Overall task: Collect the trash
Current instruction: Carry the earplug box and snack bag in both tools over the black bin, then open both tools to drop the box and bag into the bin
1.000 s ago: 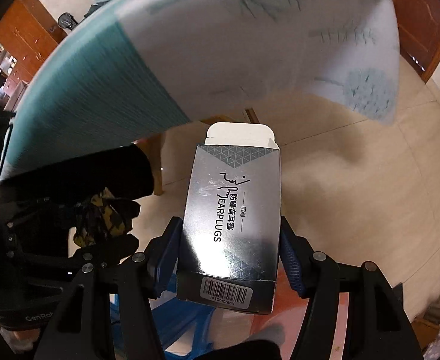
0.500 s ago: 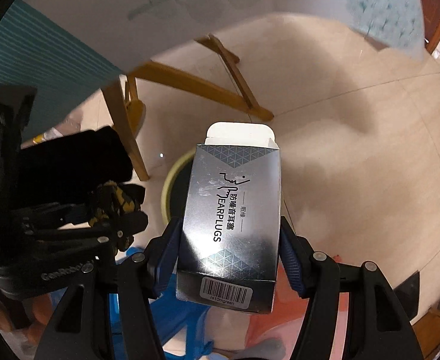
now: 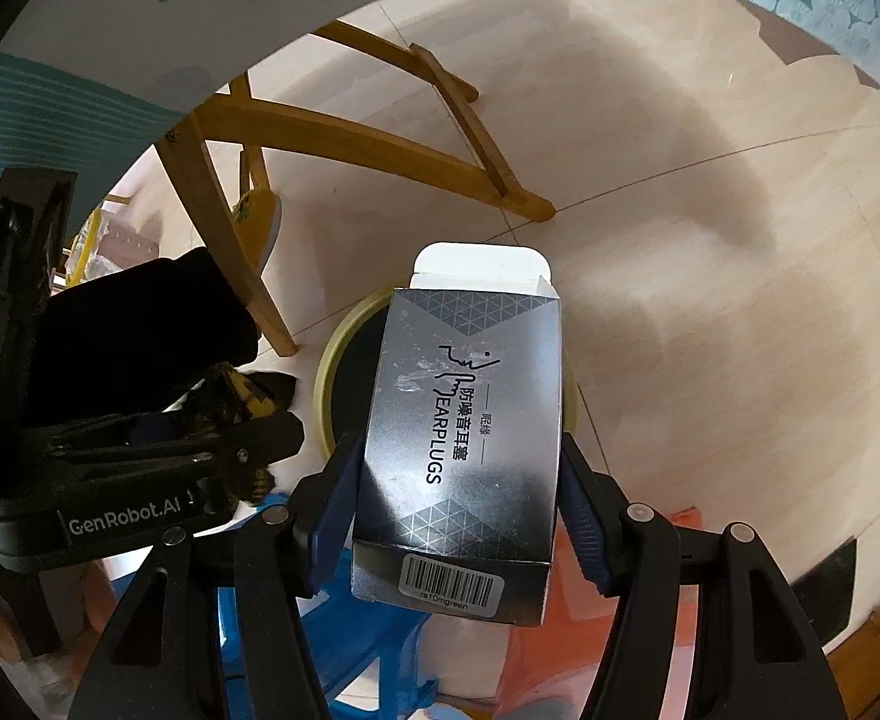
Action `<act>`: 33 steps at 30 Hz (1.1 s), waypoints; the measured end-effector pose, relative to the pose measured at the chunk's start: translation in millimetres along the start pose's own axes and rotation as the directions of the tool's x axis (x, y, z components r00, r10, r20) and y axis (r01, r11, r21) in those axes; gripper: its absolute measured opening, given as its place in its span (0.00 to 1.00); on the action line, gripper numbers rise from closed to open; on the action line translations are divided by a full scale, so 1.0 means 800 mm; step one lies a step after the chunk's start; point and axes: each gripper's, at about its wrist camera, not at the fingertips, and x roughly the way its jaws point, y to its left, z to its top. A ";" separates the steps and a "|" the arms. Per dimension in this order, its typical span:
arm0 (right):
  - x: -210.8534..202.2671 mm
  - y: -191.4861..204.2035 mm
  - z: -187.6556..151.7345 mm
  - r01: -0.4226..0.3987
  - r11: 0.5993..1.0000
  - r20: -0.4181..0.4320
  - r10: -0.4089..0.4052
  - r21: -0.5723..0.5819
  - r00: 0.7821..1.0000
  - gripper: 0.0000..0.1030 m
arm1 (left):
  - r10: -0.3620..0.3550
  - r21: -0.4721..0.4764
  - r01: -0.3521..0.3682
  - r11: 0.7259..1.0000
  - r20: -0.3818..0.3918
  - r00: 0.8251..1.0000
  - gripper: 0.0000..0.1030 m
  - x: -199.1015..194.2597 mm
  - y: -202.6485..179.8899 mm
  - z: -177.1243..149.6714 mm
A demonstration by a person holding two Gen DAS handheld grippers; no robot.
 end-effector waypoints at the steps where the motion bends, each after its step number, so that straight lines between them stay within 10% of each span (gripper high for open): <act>1: 0.001 -0.001 0.001 0.000 1.000 -0.001 0.000 0.003 1.000 0.61 | -0.004 -0.008 0.004 1.000 -0.005 1.000 0.67 0.001 0.002 0.000; 33: -0.017 0.052 0.015 -0.035 0.997 0.003 0.035 -0.067 0.999 0.67 | 0.010 -0.124 -0.014 0.992 -0.030 0.999 0.74 -0.023 0.055 -0.023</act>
